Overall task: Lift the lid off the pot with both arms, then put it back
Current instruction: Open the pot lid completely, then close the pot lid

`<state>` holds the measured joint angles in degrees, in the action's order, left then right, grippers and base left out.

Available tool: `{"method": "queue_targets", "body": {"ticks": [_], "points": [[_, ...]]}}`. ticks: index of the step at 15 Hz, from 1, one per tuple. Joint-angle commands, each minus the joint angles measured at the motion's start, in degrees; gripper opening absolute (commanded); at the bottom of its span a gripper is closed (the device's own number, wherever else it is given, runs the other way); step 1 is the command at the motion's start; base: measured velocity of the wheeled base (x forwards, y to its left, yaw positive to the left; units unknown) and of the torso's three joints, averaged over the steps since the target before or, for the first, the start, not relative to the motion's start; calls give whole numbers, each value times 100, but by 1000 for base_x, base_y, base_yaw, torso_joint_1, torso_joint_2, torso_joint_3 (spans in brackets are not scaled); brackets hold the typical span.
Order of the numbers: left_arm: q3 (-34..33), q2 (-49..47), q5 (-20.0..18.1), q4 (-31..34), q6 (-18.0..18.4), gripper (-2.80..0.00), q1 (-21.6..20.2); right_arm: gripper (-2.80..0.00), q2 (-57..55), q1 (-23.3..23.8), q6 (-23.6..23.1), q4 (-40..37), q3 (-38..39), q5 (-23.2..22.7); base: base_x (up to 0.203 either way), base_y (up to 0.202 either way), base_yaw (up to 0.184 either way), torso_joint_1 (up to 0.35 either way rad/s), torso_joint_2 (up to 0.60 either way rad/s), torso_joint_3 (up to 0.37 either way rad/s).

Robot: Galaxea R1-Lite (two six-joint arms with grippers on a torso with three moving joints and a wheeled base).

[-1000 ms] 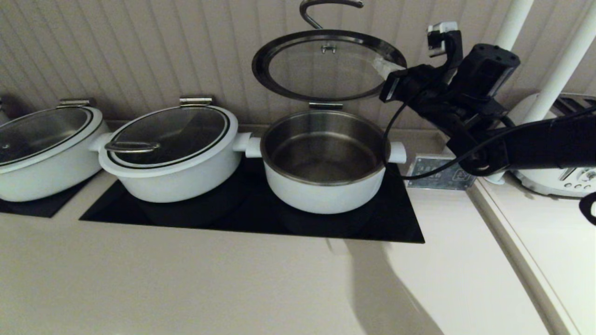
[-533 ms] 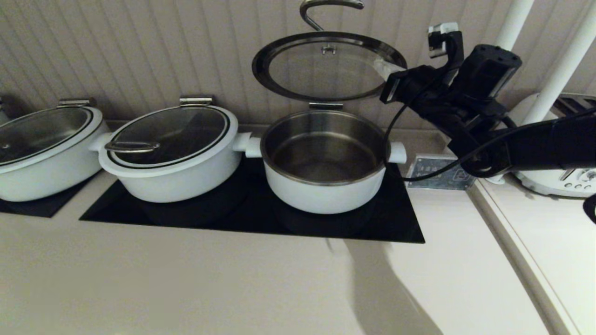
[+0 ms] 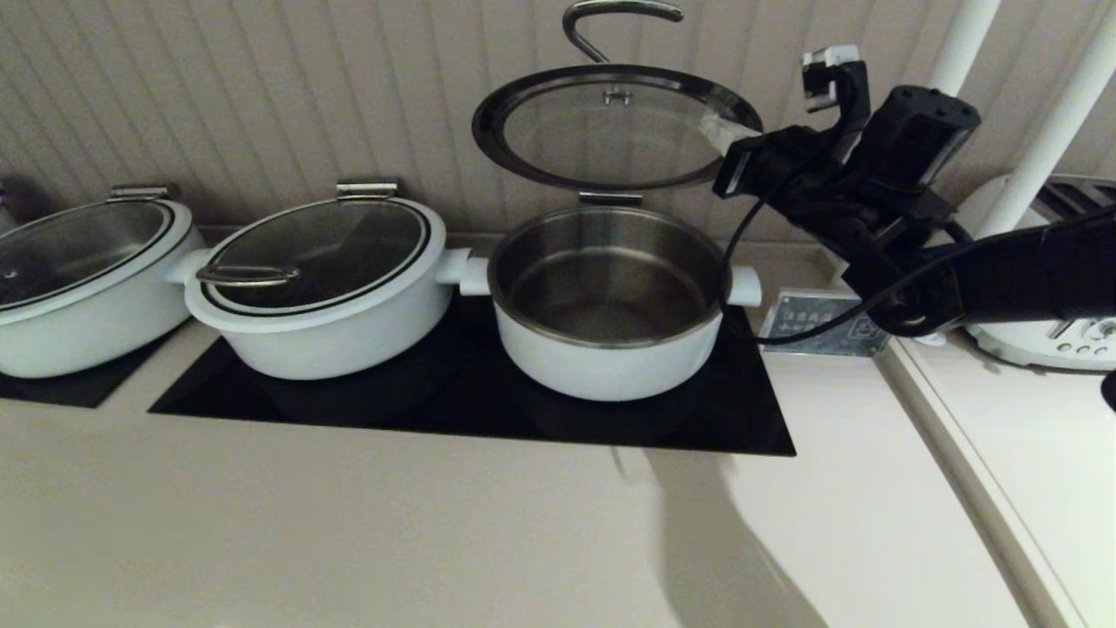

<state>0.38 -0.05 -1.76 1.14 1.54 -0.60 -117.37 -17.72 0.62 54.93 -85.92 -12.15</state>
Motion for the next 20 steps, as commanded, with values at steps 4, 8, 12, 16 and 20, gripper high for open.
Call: {"method": "queue_targets", "body": {"ticks": [4, 8, 12, 16, 20], "points": [[2, 5, 0, 1, 1, -280, -2, -280, 4, 23, -1, 26, 7, -6, 0, 0, 0, 0, 0, 0], [3, 5, 0, 1, -4, -280, -2, -280, 73, 58, -9, -8, 148, -6, 0, 0, 0, 0, 0, 0], [6, 5, 0, 1, -4, -280, -2, -280, 166, 93, -17, -42, 351, -6, 0, 0, 0, 0, 0, 0], [2, 5, 0, 1, -4, -280, -2, -280, 178, 146, -18, -44, 365, -6, 0, 0, 0, 0, 0, 0], [3, 5, 0, 1, -4, -280, -2, -280, 236, 172, -18, -56, 444, -15, 0, 0, 0, 0, 0, 0]]}}
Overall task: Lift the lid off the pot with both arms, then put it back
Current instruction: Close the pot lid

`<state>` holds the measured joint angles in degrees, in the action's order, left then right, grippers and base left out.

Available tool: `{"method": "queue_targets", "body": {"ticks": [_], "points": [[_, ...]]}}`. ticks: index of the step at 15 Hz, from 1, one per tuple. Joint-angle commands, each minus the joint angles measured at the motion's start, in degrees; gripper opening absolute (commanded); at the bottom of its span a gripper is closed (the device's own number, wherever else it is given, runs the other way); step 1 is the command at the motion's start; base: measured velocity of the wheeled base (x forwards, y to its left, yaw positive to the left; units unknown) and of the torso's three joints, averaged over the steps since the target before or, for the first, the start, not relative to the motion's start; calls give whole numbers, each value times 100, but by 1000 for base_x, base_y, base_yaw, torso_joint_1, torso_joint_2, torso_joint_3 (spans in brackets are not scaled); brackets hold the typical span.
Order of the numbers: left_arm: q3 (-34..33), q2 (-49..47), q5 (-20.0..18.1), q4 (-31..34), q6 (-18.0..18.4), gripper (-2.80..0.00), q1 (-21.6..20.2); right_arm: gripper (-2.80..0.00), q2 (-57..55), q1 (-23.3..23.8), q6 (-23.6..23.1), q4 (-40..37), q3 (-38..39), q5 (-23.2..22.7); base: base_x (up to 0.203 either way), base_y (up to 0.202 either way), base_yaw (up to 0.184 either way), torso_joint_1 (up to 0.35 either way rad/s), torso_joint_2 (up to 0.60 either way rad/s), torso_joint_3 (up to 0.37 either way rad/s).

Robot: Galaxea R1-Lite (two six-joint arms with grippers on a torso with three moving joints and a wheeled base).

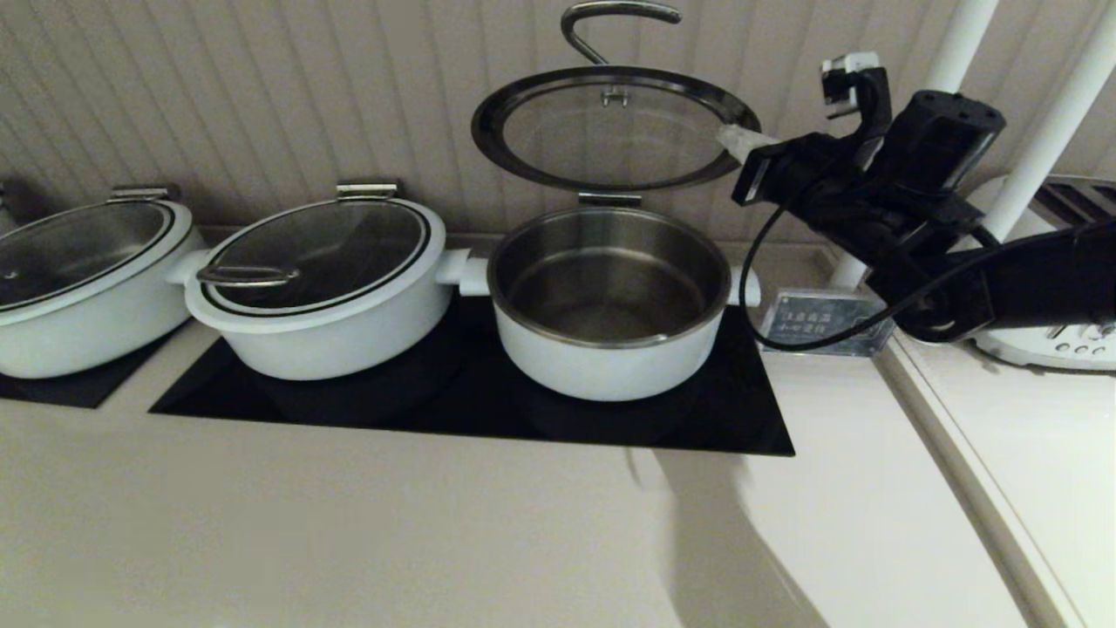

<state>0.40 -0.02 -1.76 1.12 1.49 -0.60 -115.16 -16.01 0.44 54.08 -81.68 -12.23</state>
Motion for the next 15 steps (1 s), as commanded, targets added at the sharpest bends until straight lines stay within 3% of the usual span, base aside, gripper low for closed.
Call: {"method": "queue_targets", "body": {"ticks": [1, 15], "points": [[-5, 2, 0, 2, 1, -280, -2, -280, 73, 6, 0, 21, 87, -8, 0, 0, 0, 0, 0, 0], [-1, 2, 0, 2, 1, -280, -2, -280, 1395, 64, 0, -457, 1718, -17, 0, 0, 0, 0, 0, 0]]}}
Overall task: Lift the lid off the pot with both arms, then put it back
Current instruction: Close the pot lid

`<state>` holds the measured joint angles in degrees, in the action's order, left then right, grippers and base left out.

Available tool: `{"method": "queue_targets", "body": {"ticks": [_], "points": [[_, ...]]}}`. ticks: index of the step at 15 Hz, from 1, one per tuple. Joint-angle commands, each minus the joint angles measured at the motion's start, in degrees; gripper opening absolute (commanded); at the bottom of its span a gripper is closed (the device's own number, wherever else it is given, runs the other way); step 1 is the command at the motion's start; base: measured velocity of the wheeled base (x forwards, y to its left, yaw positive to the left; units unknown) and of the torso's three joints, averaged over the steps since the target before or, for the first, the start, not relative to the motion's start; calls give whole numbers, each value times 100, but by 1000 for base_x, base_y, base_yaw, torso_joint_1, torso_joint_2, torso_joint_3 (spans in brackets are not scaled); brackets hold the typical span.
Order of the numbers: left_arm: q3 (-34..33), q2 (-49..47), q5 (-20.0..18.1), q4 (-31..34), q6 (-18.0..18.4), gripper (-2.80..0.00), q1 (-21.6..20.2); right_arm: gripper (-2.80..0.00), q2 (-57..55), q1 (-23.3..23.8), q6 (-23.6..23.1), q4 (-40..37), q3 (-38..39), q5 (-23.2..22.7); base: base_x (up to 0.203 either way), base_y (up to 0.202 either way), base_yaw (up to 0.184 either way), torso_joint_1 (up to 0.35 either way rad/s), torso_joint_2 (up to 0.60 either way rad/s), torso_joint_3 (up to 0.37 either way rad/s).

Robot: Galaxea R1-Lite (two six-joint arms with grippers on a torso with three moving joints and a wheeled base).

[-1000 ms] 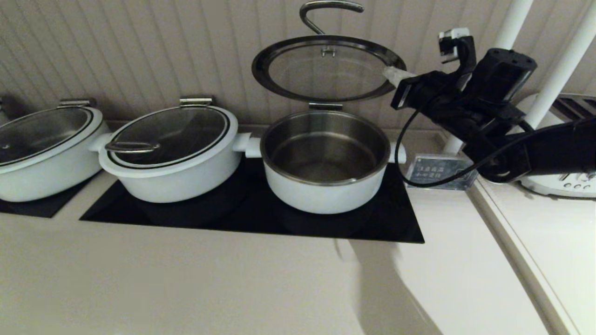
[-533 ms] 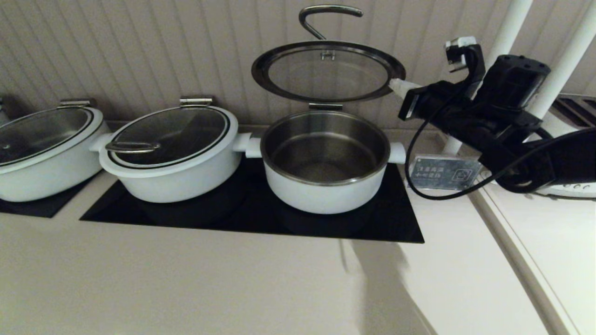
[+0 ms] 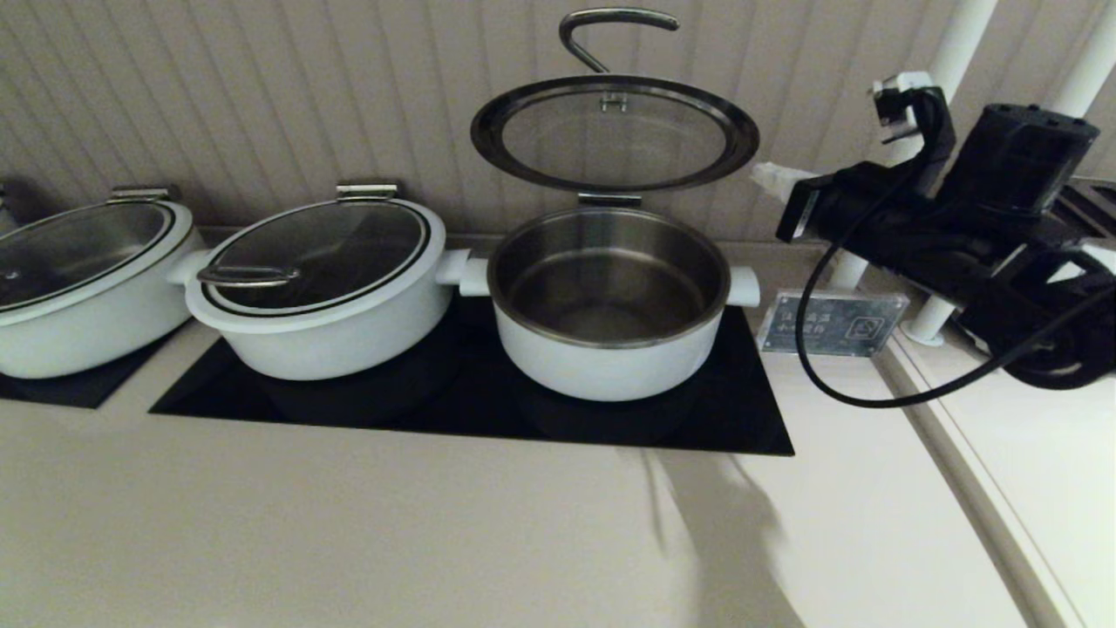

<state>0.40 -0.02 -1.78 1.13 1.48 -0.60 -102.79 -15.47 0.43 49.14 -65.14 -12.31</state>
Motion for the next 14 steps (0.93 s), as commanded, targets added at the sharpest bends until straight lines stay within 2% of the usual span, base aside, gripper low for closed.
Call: {"method": "queue_targets", "body": {"ticks": [1, 8, 14], "points": [[4, 2, 2, 2, -2, -280, -2, -280, 249, 63, 1, 0, 110, -8, 0, 0, 0, 0, 0, 0], [1, 2, 2, 2, -4, -280, -2, -280, 839, 273, -4, -395, 84, -14, 0, 0, 0, 0, 0, 0], [1, 2, 2, 2, -2, -280, -2, -280, 762, 273, -16, -429, -745, -261, 0, 0, 0, 0, 0, 0]]}}
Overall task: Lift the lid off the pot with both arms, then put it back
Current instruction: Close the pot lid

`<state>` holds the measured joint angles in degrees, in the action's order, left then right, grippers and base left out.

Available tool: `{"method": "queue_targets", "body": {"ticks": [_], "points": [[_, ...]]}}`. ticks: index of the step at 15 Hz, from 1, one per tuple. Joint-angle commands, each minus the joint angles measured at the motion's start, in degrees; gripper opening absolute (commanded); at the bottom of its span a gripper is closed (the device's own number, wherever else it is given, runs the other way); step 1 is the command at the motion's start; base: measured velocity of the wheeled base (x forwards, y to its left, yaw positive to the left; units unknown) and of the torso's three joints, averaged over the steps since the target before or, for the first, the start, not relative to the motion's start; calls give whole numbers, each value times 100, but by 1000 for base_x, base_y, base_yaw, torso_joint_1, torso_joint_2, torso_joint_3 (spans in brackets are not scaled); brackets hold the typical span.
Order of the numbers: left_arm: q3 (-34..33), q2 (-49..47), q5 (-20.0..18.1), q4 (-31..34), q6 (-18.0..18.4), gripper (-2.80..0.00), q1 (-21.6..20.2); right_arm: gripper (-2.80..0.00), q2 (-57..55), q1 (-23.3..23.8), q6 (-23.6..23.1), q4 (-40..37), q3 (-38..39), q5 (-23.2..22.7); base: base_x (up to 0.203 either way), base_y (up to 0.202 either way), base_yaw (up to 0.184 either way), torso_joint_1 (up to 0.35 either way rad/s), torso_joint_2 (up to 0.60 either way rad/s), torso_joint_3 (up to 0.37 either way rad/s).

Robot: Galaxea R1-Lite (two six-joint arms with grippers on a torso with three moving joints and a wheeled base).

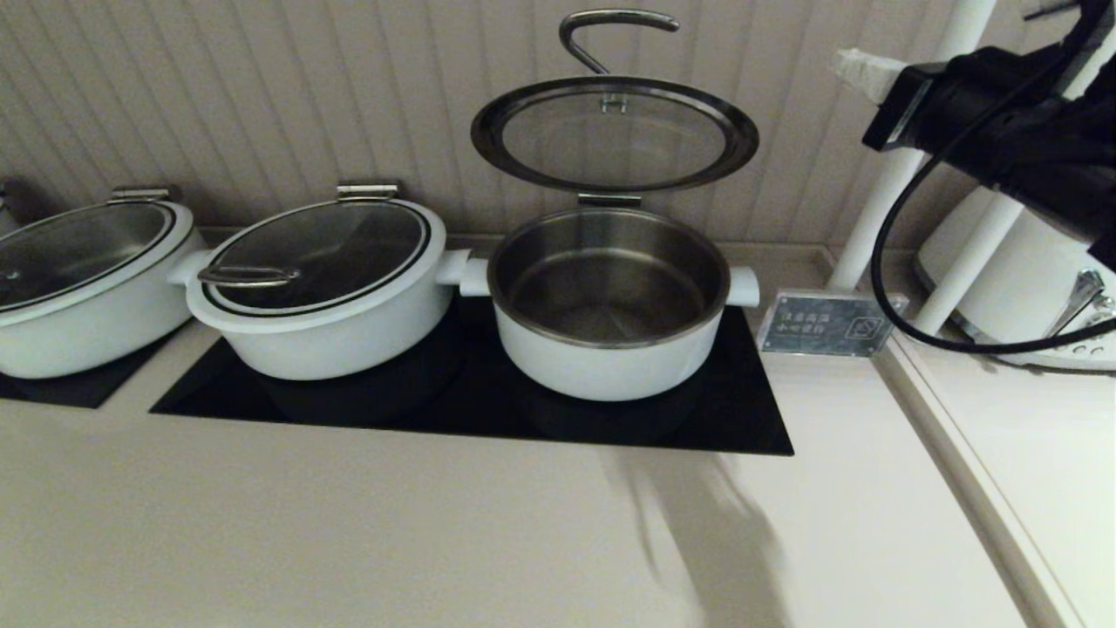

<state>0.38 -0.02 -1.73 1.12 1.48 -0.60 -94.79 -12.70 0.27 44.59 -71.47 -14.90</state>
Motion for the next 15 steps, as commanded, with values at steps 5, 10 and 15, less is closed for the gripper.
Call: {"method": "queue_targets", "body": {"ticks": [5, 10, 15], "points": [[2, 2, -3, 2, 2, -280, -2, -280, -145, 49, -6, 15, -538, -822, 0, 0, 0, 0, 0, 0], [-2, 2, -3, 2, 1, -280, -2, -280, -411, 295, -243, -172, -680, -1366, 0, 0, 0, 0, 0, 0], [-3, 2, -3, 2, -5, -280, -2, -280, -1043, 338, -246, -167, -1578, -1393, 0, 0, 0, 0, 0, 0]]}}
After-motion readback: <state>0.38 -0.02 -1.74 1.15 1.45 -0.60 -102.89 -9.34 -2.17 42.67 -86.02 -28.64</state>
